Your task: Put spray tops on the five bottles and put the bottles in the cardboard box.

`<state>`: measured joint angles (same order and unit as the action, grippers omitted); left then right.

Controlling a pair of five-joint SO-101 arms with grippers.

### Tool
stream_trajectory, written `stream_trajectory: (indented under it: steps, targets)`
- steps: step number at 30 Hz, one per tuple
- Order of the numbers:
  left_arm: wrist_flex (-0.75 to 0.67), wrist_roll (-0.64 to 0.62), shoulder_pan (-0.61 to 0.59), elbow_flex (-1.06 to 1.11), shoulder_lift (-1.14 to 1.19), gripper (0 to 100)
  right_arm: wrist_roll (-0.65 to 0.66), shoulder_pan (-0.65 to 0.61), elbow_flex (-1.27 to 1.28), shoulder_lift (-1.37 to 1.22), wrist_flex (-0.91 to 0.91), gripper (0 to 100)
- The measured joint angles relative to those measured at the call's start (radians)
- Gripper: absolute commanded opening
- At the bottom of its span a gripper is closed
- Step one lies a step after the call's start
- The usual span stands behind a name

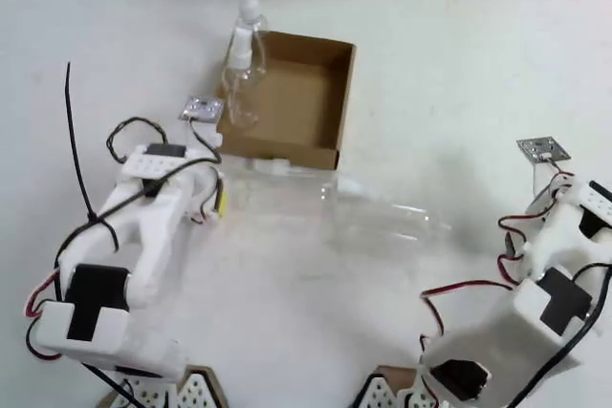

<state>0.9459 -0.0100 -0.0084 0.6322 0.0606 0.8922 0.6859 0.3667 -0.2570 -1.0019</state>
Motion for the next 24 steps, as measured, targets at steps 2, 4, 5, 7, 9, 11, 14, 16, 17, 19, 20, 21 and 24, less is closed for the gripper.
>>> stream_trajectory:
  steps: [2, 4, 5, 7, 9, 11, 14, 16, 17, 19, 20, 21, 24]
  targets:
    - [0.0, 0.0, 0.0, 0.0, 0.0, 5, -0.002, 0.002, -0.018, -0.014, 0.0, 18.8]
    - [0.0, 0.0, 0.0, 0.0, 0.0, 5, -0.003, 0.003, -0.031, -0.025, 0.0, 14.6]
    - [0.0, 0.0, 0.0, 0.0, 0.0, 5, -0.003, 0.003, -0.038, -0.026, 0.0, 11.7]
    - [0.0, 0.0, 0.0, 0.0, 0.0, 5, -0.003, 0.005, -0.048, -0.031, 0.002, 5.7]
    - [0.0, 0.0, 0.0, 0.0, 0.0, 5, -0.005, 0.005, -0.057, -0.038, 0.003, 1.2]
    - [0.0, 0.0, 0.0, 0.0, 0.0, 5, -0.002, 0.005, -0.064, -0.044, 0.003, 2.4]
    - [0.0, 0.0, 0.0, 0.0, 0.0, 5, 0.0, 0.005, -0.063, -0.015, -0.008, 1.6]
    - [0.0, 0.0, 0.0, 0.0, 0.0, 5, -0.005, 0.003, -0.06, 0.018, -0.06, 1.6]
    - [0.0, 0.0, 0.0, 0.0, 0.0, 5, -0.005, 0.003, -0.06, 0.044, -0.081, 1.6]
    - [0.0, 0.0, 0.0, 0.0, 0.0, 5, -0.018, 0.003, -0.06, 0.114, -0.126, 1.6]
    - [0.0, 0.0, 0.0, 0.0, 0.0, 5, -0.044, 0.003, -0.06, 0.153, -0.149, 1.6]
    - [0.0, 0.0, 0.0, 0.0, 0.0, 5, -0.066, 0.003, -0.06, 0.195, -0.17, 1.6]
    - [0.0, 0.0, 0.0, 0.0, 0.0, 5, -0.129, 0.003, -0.06, 0.324, -0.244, 1.7]
